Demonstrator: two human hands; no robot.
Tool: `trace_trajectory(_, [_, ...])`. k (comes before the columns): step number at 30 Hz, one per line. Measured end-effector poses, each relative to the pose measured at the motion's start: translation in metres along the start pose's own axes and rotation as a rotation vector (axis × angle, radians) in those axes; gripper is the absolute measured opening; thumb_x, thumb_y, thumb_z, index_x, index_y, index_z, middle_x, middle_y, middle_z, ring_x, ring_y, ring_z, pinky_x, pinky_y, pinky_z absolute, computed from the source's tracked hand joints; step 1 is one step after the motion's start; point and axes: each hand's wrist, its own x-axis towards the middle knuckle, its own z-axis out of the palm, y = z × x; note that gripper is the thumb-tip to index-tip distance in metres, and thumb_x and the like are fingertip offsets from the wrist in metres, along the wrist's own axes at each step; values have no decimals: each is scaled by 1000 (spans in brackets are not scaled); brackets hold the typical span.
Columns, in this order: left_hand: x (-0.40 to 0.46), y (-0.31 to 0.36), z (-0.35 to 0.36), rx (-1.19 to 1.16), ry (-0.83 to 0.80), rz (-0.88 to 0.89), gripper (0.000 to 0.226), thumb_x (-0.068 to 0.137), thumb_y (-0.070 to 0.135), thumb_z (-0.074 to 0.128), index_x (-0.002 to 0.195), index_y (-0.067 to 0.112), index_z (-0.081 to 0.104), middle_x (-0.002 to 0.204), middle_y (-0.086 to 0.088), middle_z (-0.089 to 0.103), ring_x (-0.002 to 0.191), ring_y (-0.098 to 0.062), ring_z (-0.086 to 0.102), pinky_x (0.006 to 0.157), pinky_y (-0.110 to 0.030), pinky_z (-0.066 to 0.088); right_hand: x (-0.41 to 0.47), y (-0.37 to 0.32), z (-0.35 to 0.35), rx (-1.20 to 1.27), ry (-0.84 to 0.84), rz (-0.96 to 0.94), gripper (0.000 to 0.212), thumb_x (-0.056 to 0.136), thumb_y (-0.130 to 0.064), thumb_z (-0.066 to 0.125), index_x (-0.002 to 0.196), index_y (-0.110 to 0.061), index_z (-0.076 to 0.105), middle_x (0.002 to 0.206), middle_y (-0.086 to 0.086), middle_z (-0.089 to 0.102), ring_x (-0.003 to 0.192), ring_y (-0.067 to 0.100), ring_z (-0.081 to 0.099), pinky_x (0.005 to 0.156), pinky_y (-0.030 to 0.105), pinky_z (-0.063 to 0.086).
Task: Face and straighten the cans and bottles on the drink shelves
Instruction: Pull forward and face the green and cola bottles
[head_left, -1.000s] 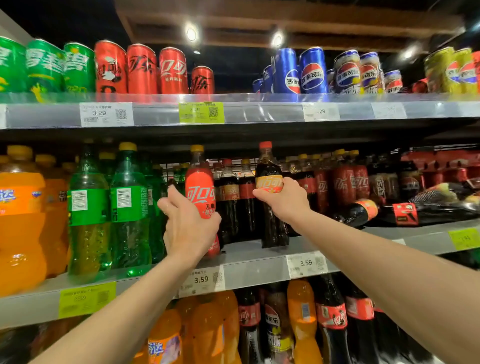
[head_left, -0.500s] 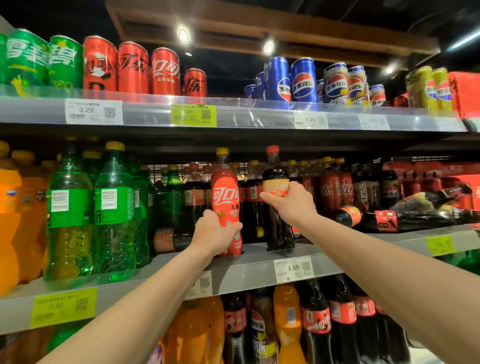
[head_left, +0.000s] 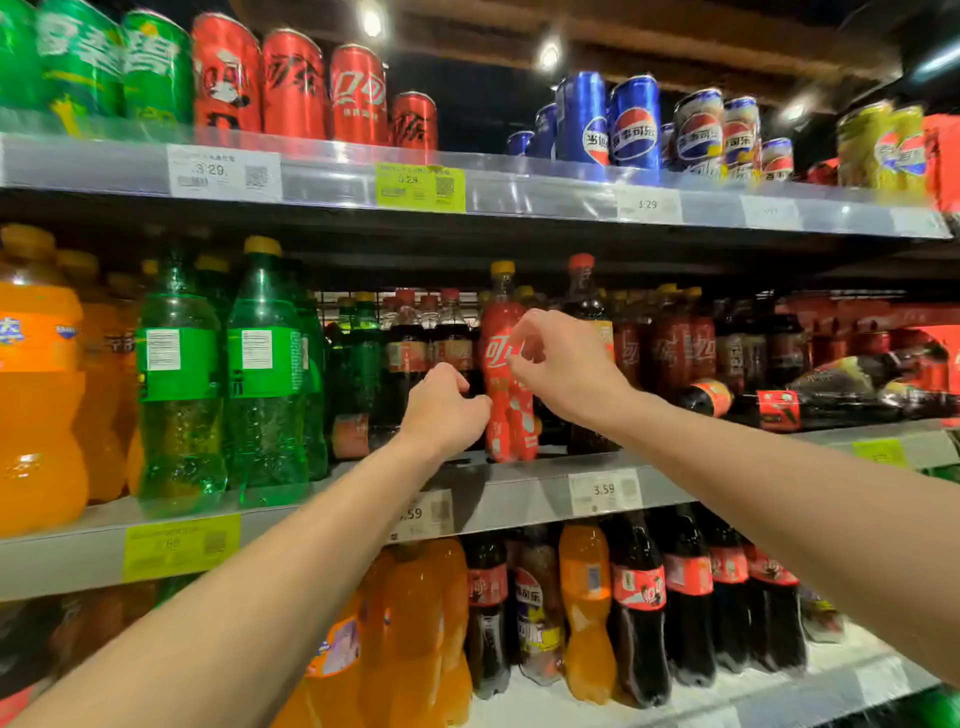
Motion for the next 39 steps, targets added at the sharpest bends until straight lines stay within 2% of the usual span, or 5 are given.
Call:
trace_trajectory(10, [0, -50, -50, 147, -100, -91, 21, 95, 8, 46, 109, 5, 61, 100, -16, 68, 63, -22, 67, 74, -40, 63, 27, -44, 111, -91, -535, 37, 35, 92, -14, 65, 127, -5, 61, 127, 14, 63, 114, 30, 60, 94, 37, 50])
trace_trajectory(17, [16, -65, -40, 189, -109, -86, 19, 93, 11, 47, 109, 7, 56, 103, -15, 66, 92, -31, 68, 80, -42, 59, 53, -40, 143, -295, -744, 95, 36, 96, -23, 62, 124, -3, 51, 126, 15, 59, 101, 29, 56, 85, 36, 49])
trace_trajectory(25, [17, -67, -37, 202, -55, -102, 23, 91, 13, 50, 109, 5, 60, 104, -13, 66, 90, -24, 62, 57, -29, 44, 54, -59, 119, -491, -748, 39, 36, 81, -40, 77, 84, -14, 52, 83, 1, 57, 82, 23, 59, 72, 36, 53])
trace_trajectory(31, [13, -60, -37, 242, -27, -111, 16, 93, 17, 50, 89, 3, 56, 92, -13, 60, 73, -21, 54, 51, -28, 34, 22, -67, 101, -515, -582, 45, 34, 93, -39, 62, 116, -14, 61, 125, 13, 47, 94, 25, 44, 78, 33, 45])
trace_trajectory(39, [11, -53, -36, 95, 118, -110, 46, 102, 30, 45, 131, -3, 33, 123, -19, 60, 107, -33, 60, 83, -36, 47, 8, -67, 105, -196, -479, 351, 32, 95, -31, 56, 119, -9, 51, 136, 18, 32, 93, 29, 50, 76, 31, 43])
